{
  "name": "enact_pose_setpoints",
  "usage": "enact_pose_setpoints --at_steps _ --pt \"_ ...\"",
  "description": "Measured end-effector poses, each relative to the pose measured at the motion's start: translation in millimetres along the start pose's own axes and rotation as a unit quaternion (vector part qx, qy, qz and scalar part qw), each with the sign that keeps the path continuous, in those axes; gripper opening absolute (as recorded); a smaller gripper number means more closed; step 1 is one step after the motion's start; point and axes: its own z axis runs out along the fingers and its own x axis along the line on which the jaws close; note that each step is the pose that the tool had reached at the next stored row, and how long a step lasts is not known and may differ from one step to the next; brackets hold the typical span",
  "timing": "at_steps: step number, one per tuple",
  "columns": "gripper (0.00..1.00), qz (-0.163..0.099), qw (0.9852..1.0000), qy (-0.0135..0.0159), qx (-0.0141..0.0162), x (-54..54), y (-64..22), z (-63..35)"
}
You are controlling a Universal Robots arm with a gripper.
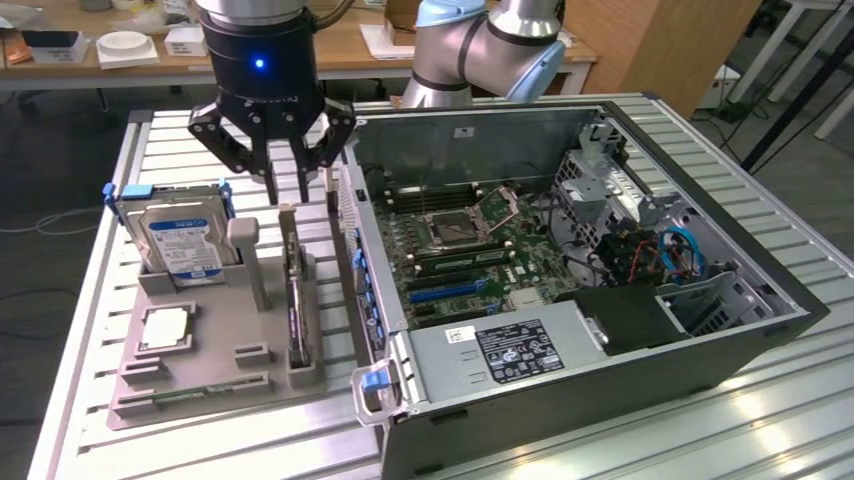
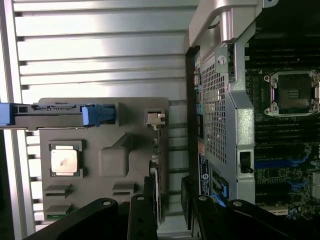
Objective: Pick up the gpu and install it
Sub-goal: 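Pick up the gpu and move the gpu toward the slot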
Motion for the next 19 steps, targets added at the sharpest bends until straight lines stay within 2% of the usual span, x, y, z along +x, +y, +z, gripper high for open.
enact_pose_setpoints --at_steps 19 --pt "0.36 0.0 1.0 0.0 0.0004 0.0 -3.2 5.7"
